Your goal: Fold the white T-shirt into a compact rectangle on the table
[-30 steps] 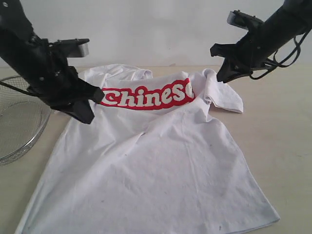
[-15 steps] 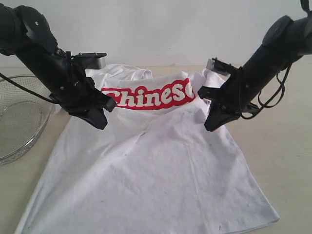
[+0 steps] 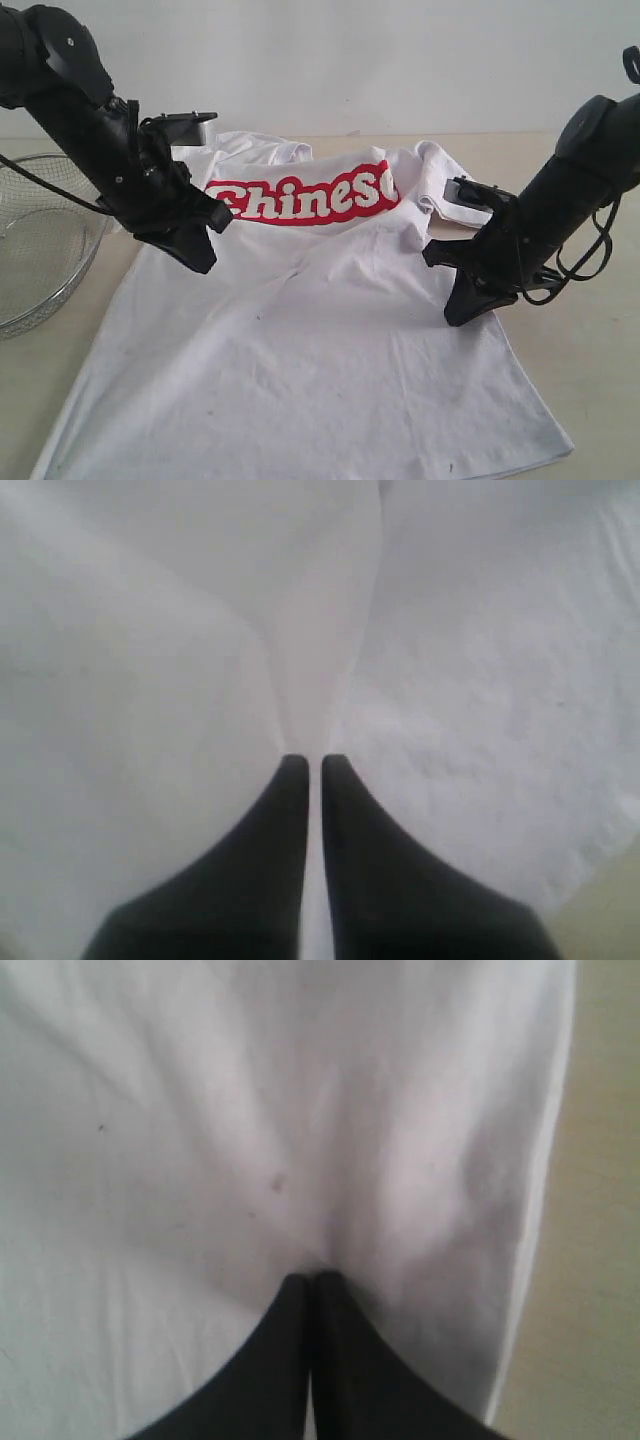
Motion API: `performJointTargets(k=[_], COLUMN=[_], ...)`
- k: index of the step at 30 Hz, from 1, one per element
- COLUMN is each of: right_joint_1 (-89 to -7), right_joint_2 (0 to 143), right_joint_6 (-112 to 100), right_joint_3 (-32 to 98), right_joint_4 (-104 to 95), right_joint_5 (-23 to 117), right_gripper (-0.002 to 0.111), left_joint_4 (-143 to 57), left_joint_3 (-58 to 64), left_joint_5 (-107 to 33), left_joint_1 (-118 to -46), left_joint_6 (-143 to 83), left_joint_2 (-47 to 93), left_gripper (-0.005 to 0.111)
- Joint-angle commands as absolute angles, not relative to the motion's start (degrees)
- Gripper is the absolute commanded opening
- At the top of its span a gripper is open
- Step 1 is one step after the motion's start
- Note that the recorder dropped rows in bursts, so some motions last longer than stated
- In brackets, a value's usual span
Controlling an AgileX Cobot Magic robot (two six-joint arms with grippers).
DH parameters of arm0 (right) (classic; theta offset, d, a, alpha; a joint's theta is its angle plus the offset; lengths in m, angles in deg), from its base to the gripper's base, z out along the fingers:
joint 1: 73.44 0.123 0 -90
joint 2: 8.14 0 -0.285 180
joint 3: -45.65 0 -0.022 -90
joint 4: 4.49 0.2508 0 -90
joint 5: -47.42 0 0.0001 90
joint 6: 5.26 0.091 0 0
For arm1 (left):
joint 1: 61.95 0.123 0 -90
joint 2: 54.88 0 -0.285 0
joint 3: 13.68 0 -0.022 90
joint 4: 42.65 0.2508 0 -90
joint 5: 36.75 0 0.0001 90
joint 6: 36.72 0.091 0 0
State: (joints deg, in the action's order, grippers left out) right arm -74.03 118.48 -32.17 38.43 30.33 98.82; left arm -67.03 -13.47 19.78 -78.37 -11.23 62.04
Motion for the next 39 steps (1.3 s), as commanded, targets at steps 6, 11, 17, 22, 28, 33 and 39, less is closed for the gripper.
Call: performJointTargets(k=[6,11,17,22,28,33,39], right_joint_1=[-73.94,-73.94,-73.94,-74.09,-75.08,-75.12,-75.12], right_joint_2=[116.84,114.93,111.44,109.42,107.9,106.39,102.72], right_joint_6=[-30.23,-28.96,-28.07,-27.01,-25.9,-25.28,-25.28], right_joint_3=[33.32,30.97,28.36,24.57,19.82,17.69,15.25], right_joint_4=[23.6,21.16,19.92,17.9,16.67,15.96,15.32], right_joint_5=[97.59,97.69,98.65,97.43,94.91,95.87,97.68], right_gripper=[0.0,0.0,0.0,0.0,0.0,0.0,0.0], left_joint_4=[-66.93,-66.93,-66.93,-66.93,-66.93,-66.93,-66.82], left_joint_3=[-13.79,-13.79,-13.79,-13.79,-13.79,-13.79,-13.79], left_joint_5=[20.87,21.66,22.89,25.19,26.06,26.76,28.45], left_joint_1=[-78.51,-78.51,-78.51,-78.51,-78.51,-78.51,-78.51], left_joint_6=[-11.4,-11.87,-12.32,-12.45,-12.55,-12.74,-12.74], left_joint_2=[55.0,51.7,49.66,49.16,47.96,46.6,45.37], left_gripper=[0.005,0.005,0.005,0.005,0.005,0.005,0.005])
